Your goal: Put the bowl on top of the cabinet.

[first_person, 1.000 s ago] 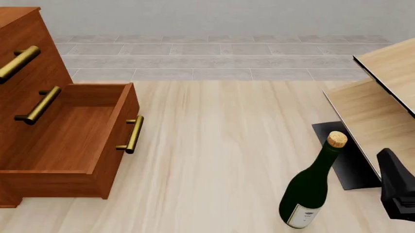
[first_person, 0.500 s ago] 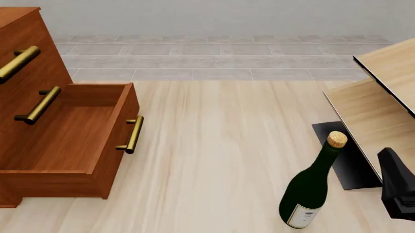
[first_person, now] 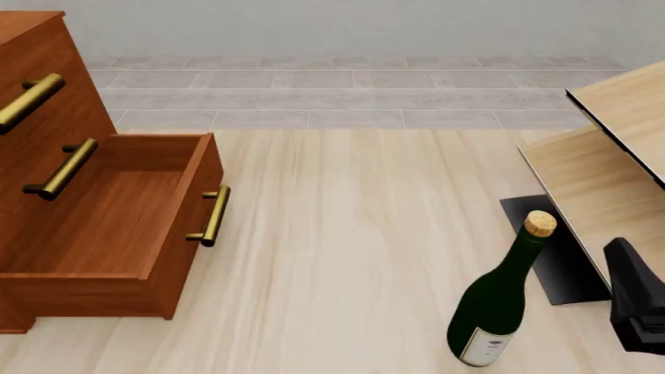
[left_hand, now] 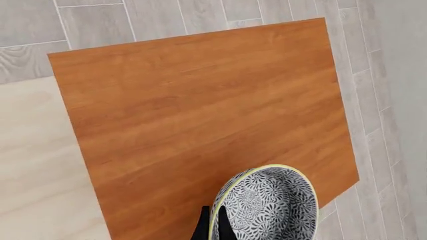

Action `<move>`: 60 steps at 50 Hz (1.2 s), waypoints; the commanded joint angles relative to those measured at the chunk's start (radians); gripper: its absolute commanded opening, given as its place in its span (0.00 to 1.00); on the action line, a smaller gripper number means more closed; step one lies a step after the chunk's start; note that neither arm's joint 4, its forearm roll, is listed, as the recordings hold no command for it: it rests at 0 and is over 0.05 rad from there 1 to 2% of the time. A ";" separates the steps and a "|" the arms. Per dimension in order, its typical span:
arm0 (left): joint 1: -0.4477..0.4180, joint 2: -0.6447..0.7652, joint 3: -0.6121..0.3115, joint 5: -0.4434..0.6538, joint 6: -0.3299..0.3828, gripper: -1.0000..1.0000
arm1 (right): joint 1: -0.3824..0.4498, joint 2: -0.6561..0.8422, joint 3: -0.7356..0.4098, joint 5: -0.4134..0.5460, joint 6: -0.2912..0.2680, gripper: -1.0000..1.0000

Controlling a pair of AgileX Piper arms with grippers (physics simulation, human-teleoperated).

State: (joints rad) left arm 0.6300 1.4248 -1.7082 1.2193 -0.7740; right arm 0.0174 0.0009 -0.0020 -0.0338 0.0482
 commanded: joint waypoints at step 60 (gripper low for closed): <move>-0.049 -0.165 -0.063 0.001 -0.062 1.00 | 0.005 0.000 0.000 -0.003 -0.004 1.00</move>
State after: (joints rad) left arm 0.6070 1.3152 -1.7544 1.2199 -0.8192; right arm 0.0221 0.0008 -0.0020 -0.0359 0.0439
